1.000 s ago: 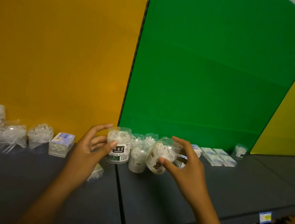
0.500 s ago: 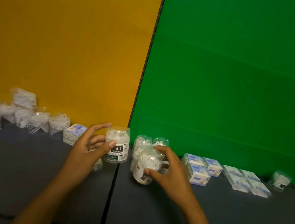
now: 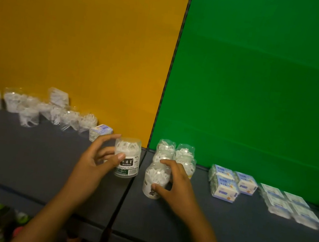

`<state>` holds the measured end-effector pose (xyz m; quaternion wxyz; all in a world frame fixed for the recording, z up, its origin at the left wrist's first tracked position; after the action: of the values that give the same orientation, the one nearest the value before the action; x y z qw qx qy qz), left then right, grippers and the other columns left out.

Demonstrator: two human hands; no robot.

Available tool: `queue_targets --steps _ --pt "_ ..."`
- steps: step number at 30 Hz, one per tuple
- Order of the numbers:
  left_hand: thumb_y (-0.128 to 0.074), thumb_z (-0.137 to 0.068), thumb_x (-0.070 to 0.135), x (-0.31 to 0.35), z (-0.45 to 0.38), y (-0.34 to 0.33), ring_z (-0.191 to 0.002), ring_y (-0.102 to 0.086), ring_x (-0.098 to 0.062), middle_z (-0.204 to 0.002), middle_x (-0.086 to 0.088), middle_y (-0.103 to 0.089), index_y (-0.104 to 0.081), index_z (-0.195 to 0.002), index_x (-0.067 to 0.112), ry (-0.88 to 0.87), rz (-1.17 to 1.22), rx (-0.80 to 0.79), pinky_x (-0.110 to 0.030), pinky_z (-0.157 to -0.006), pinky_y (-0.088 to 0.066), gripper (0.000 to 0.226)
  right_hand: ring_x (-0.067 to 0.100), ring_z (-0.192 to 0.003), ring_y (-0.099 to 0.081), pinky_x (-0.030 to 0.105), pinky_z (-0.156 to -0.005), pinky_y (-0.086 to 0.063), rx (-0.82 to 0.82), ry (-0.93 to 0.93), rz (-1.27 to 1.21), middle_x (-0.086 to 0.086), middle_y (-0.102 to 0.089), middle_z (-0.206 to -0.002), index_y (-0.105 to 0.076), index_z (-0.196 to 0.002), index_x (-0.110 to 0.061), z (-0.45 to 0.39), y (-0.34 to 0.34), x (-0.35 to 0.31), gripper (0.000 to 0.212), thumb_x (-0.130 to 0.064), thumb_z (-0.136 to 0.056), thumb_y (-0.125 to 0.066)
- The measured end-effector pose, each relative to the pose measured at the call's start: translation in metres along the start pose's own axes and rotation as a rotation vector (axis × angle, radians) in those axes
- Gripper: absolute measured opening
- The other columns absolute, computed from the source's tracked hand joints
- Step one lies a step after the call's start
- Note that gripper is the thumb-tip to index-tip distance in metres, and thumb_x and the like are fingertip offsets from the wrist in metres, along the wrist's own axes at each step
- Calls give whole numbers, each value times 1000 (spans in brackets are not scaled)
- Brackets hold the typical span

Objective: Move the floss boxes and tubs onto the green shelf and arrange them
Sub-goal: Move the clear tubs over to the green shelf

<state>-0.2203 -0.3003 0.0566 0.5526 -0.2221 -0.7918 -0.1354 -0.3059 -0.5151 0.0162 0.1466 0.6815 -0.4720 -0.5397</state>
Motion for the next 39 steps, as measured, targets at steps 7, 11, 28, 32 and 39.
queue_targets --steps 7,11,28,32,39 --pt "-65 -85 17 15 -20 -35 -100 -67 -12 -103 0 -72 -55 -125 31 -70 16 -98 -25 -78 -56 44 5 -127 -41 23 -102 -38 61 -42 119 -13 -42 -139 -38 -139 -36 14 44 5 55 -44 -92 -63" --pt "-65 -85 18 12 -26 -70 -103 -66 -9 -108 3 -72 -53 -126 33 -60 78 -184 -31 -83 -56 45 14 -128 -44 30 -98 -43 136 -147 413 -6 -44 -139 -38 -141 -29 31 93 20 54 -53 -95 -51" --pt "-69 -80 13 17 6 -263 -96 -67 -1 -97 20 -72 -56 -121 27 -69 187 -475 -14 -79 -51 45 23 -124 -45 36 -94 -45 220 -548 801 0 -49 -134 -41 -138 -25 175 254 101 61 -67 -94 -37" --pt "-70 -80 12 28 27 -315 -100 -69 -19 -101 2 -74 -56 -123 24 -64 244 -509 -37 -88 -55 46 23 -127 -42 37 -97 -44 220 -600 806 1 -45 -137 -37 -142 -25 214 296 122 67 -69 -92 -34" --pt "-71 -75 22 50 81 -418 -99 -68 -9 -101 6 -73 -59 -119 30 -88 244 -549 -24 -84 -54 47 22 -124 -45 37 -95 -45 274 -616 799 -1 -49 -132 -42 -137 -27 287 380 157 64 -71 -91 -34"
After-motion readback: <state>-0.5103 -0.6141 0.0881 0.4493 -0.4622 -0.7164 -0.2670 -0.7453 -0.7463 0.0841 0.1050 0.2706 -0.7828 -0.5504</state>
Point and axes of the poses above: each hand's wrist, its own z-axis away from the middle knuckle, its own y-axis out of the back of the hand, x = y × z, the point moved 9 cm from there along -z, towards the middle knuckle
